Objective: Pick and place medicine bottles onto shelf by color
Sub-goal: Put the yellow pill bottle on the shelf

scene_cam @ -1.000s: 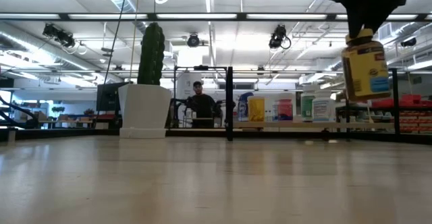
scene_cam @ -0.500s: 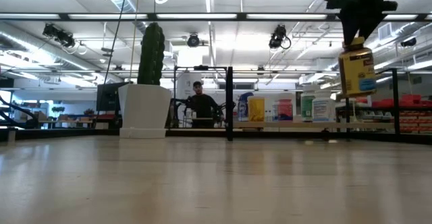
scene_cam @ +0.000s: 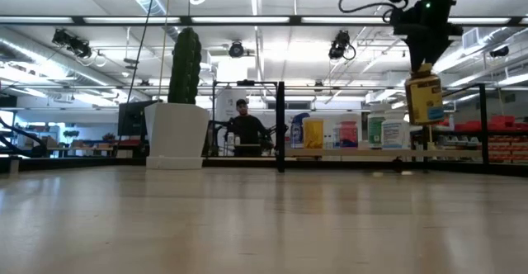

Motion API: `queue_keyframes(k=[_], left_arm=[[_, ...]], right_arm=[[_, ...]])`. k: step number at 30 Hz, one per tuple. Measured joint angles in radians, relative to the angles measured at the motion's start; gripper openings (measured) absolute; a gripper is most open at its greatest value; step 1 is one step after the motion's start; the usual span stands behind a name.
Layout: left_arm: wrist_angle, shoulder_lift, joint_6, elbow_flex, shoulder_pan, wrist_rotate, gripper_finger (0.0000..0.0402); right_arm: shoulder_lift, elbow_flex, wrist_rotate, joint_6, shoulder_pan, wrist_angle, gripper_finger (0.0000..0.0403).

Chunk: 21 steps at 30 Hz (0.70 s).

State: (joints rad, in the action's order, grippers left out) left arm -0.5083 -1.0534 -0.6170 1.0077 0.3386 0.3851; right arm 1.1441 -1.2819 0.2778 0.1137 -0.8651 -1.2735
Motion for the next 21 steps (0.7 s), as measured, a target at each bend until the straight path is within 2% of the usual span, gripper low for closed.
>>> queue_keyframes(k=[3,10,21], left_arm=[[0.000,0.000,0.000,0.000,0.000,0.000,0.0172],[0.000,0.000,0.000,0.000,0.000,0.022,0.0172],[-0.001,0.000,0.001,0.000,0.000,0.023,0.0172]], right_arm=[[0.015,0.000,-0.064,0.007,-0.072,0.040,0.0237],[0.016,0.000,-0.070,0.049,-0.047,0.068,0.0237],[0.016,0.000,-0.114,-0.140,-0.056,0.045,0.0237]])
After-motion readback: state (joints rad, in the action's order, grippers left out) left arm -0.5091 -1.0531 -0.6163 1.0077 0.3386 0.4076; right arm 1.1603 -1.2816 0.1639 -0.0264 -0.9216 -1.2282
